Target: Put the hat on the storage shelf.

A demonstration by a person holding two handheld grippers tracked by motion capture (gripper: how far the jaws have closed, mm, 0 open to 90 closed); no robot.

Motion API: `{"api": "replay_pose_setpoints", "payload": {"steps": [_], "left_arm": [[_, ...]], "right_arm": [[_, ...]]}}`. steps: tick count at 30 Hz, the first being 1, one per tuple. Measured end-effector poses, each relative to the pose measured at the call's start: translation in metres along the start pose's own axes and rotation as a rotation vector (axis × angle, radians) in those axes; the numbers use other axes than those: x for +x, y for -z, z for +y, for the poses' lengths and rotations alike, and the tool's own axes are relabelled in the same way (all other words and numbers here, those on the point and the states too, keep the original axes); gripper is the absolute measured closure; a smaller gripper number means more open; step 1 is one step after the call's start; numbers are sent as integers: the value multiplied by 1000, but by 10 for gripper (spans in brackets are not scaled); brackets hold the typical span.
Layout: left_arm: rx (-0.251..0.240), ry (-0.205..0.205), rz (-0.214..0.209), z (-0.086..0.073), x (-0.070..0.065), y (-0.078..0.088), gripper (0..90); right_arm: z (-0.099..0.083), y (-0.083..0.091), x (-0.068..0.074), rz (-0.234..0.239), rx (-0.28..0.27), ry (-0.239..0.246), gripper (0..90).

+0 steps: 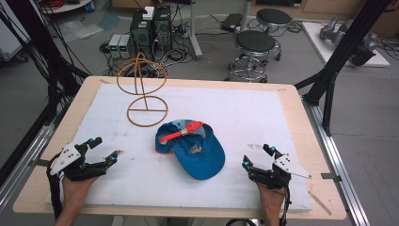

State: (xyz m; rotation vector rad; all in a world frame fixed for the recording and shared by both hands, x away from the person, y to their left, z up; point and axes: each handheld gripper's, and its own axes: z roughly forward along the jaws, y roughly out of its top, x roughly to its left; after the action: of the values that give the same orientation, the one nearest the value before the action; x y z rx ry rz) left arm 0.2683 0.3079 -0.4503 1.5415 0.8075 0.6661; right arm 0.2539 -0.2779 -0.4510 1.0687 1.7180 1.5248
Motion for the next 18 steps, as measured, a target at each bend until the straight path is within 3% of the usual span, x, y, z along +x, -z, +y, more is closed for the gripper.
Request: {"api": "replay_pose_setpoints", "payload": {"steps": [6,18], "left_arm": [[15,-1,-16,6,0,-5,165],[64,-51,-91,44,-18,-31,163]], "right_arm": [[0,0,0,-1,1,1,99],[0,0,0,-1,1,3,99]]}}
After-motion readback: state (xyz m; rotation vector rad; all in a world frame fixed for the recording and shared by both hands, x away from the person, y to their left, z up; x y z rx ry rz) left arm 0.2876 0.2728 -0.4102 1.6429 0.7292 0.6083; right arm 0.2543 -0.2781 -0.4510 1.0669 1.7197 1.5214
